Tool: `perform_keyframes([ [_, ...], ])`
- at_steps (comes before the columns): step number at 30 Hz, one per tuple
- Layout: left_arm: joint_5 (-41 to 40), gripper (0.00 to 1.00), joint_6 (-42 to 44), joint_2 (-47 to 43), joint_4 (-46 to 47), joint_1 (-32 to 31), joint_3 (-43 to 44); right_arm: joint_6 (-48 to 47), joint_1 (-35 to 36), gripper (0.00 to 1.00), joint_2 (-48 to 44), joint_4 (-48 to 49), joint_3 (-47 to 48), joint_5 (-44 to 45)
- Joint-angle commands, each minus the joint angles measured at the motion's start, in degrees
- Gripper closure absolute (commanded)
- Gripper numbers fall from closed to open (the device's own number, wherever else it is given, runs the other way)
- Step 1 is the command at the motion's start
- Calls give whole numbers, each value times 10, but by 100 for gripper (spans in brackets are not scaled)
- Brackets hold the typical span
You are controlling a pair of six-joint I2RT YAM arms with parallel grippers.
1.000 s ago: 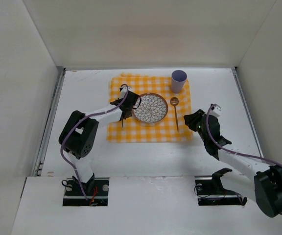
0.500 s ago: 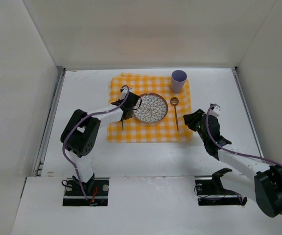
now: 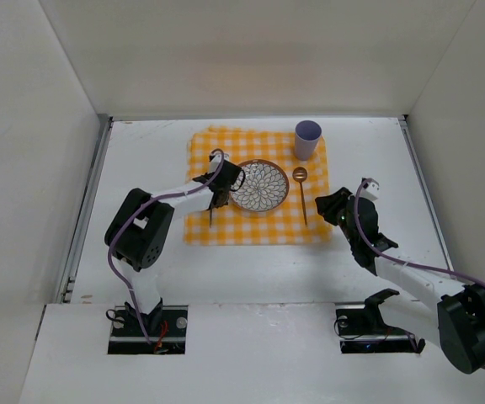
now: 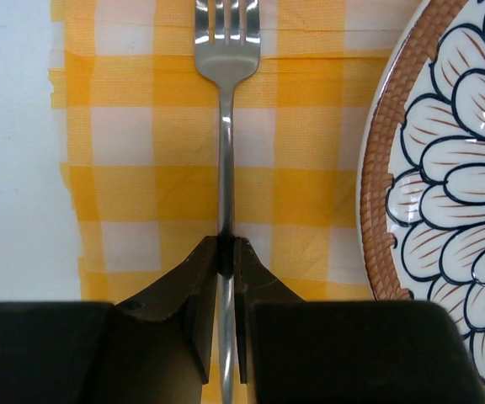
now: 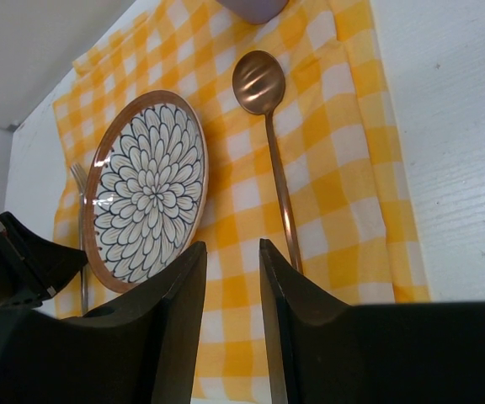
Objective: Set the dinner table for one person
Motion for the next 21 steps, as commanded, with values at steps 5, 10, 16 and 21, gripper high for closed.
perform_keyframes([
  [5,-7,76,10,-15,-13,-6,-9,-6,5,62,2,31,22,-2],
  [10,-16,62,-6,-51,-3,-6,-21,-12,8,48,-4,31,23,8],
  [16,-38,57,-31,-136,10,-10,-46,-16,8,42,-11,31,22,13],
  [21,-53,54,-81,-267,65,-3,-119,-17,10,41,10,32,27,26],
])
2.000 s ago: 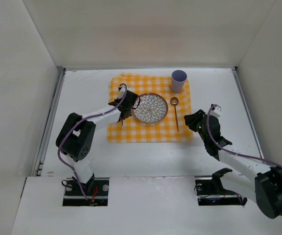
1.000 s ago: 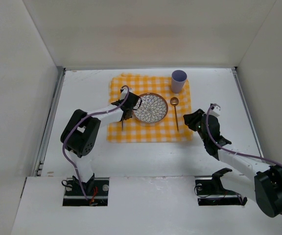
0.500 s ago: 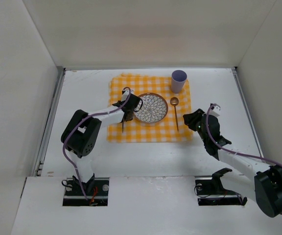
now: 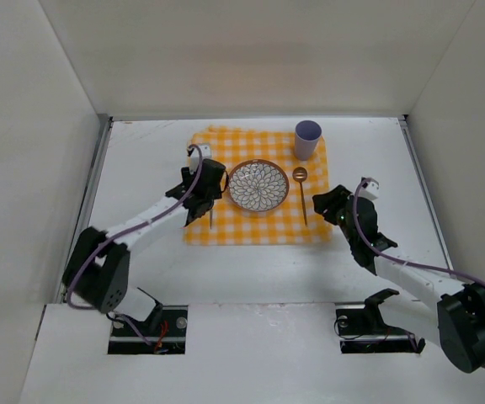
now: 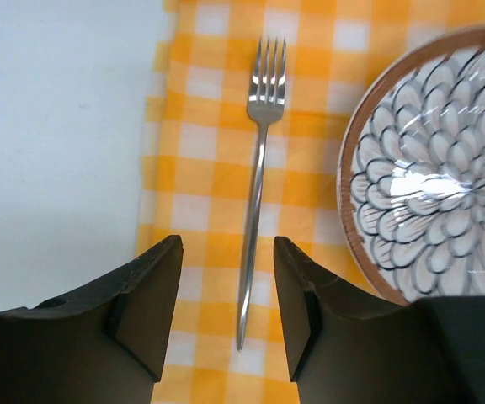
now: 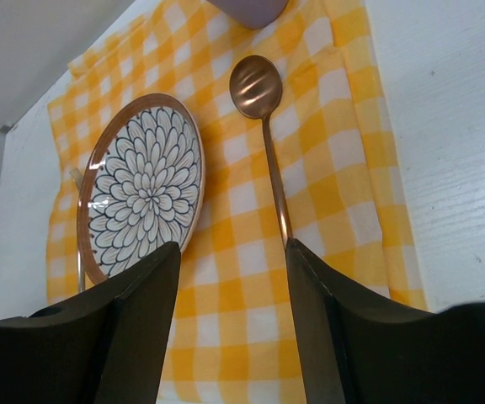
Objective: Set the dinner table for one person
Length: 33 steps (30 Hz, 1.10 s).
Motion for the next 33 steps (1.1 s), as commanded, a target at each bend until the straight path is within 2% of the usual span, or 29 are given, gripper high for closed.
perform_keyframes([
  [1,-27,53,-55,-104,46,6,-58,-14,11,41,11,31,26,18],
  [2,-30,53,-68,-124,47,9,-73,-21,16,41,12,31,27,21],
  [4,-32,51,-115,-177,35,27,-113,-29,18,51,8,28,28,34],
  [7,-22,50,-164,-241,8,51,-164,-38,19,82,-9,23,25,59],
  [8,-19,50,-178,-262,-1,60,-181,-43,19,86,-15,17,23,72],
  [10,-18,49,-198,-296,-15,72,-211,-44,13,87,-24,-11,21,111],
  [12,-17,48,-221,-326,-22,83,-243,-40,-2,82,-31,-19,7,151],
  [16,0,47,-252,-357,-18,91,-284,-42,-38,54,-44,15,-34,218],
  [17,5,47,-259,-361,-13,88,-292,-45,-47,51,-47,34,-48,233],
  [20,23,47,-273,-361,5,87,-311,-50,-66,45,-51,78,-78,246],
  [25,72,48,-269,-373,-8,101,-328,-41,-74,41,-32,86,-79,230],
  [33,110,50,-259,-332,-69,116,-301,-48,-79,41,48,65,-30,199],
])
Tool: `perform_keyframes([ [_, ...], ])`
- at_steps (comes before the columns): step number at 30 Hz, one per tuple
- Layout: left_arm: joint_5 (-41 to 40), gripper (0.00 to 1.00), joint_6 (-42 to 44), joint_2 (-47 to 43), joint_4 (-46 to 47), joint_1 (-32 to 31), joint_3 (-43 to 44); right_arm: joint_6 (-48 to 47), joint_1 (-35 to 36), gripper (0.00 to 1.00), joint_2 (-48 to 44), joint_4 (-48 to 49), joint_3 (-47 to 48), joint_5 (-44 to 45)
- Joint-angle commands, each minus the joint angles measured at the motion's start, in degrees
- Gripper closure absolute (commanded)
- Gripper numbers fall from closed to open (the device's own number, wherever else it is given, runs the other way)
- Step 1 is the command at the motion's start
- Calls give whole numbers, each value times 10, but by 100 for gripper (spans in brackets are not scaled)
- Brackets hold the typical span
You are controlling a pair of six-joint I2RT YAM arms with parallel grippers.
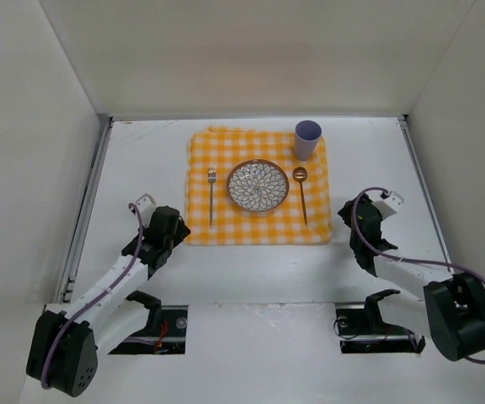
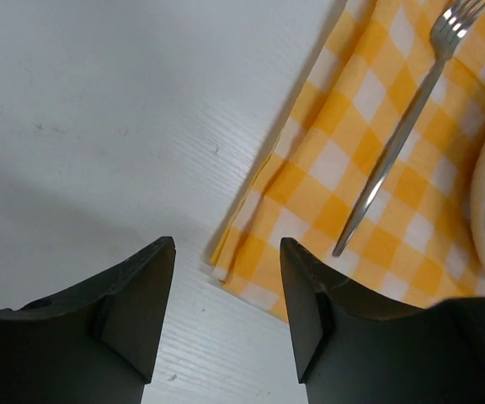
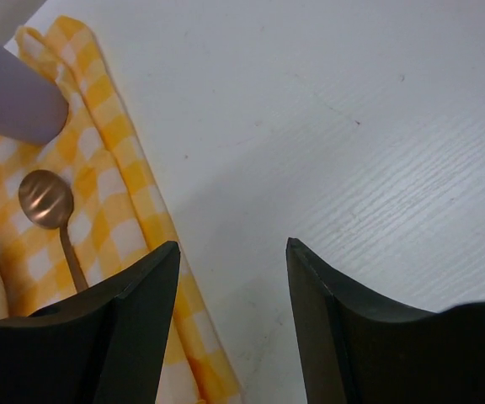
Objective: Set the dinner table for one person
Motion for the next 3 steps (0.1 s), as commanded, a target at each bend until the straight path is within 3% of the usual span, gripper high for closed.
perform_keyframes([
  [1,21,50,8,19,-43,7,28,-6,-8,40,3,25,27,-11],
  [3,21,47,26,28,-36,11,37,-1,-16,33,4,24,26,-17],
])
